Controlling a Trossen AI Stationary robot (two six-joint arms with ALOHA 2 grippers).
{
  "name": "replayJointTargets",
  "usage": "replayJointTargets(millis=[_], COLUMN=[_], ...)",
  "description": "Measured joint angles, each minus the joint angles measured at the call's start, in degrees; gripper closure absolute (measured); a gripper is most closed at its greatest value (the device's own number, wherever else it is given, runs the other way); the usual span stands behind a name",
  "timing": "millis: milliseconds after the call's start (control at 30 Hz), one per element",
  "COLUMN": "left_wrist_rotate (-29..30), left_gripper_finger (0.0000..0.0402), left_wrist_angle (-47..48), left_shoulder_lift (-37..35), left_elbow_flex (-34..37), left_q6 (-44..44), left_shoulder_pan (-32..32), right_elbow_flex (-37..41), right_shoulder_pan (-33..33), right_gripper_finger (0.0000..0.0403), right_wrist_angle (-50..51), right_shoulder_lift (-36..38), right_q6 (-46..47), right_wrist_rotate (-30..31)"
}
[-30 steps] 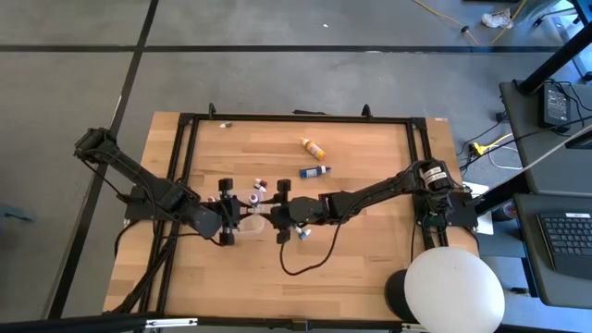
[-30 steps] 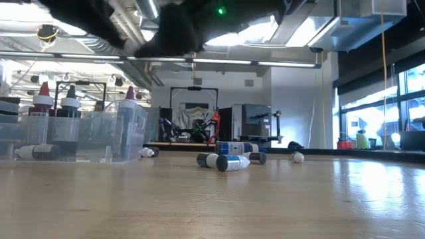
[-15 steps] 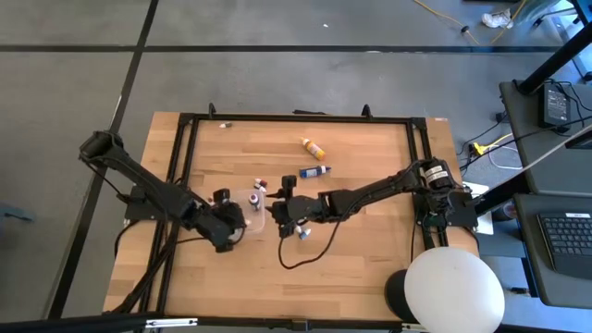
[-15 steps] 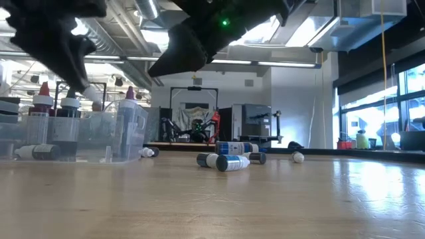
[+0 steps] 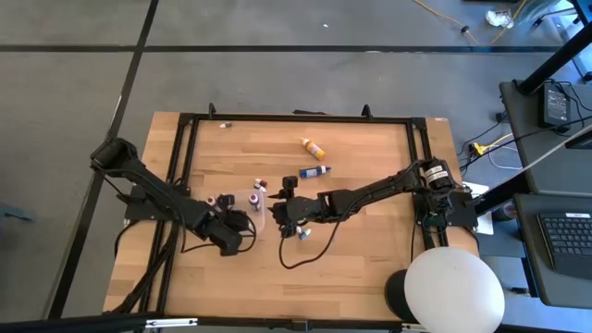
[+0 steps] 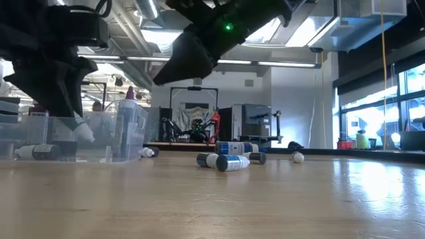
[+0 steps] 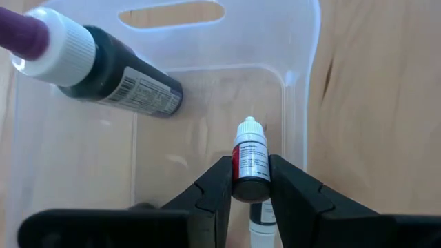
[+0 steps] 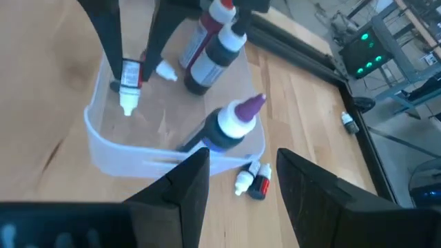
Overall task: Pick & Place food coloring
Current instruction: Put the bottom small red food coloring bottle into the transparent bin
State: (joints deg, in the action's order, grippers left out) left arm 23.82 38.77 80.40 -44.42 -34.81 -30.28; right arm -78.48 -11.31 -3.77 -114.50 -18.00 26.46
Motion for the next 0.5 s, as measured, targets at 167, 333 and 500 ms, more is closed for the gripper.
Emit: replayJointTargets(millis=[167, 333, 500], left_wrist_rotate=[0.0, 0.0, 0.0], left_gripper_finger=[0.0316, 0.0315, 0.0308], left_wrist_angle=[-0.2, -0.2, -0.2], left_shoulder_lift=[0.4, 0.4, 0.4], left_elbow_flex=[0.0, 0.0, 0.0], left_q6=[0.8, 1.0, 1.0], left_shoulder_pan=[0.0, 0.0, 0.0], right_elbow_flex=[0.0, 0.6, 7.0], right_shoulder_pan=[0.0, 0.2, 0.2], right_gripper_finger=[0.0231, 0.0231, 0.0231], right_wrist_angle=[7.1, 10.0, 0.5], right_shoulder_lift=[0.0, 0.0, 1.6], right_q6=[4.6, 7.5, 7.2], right_wrist_rotate=[-3.7, -4.1, -4.1])
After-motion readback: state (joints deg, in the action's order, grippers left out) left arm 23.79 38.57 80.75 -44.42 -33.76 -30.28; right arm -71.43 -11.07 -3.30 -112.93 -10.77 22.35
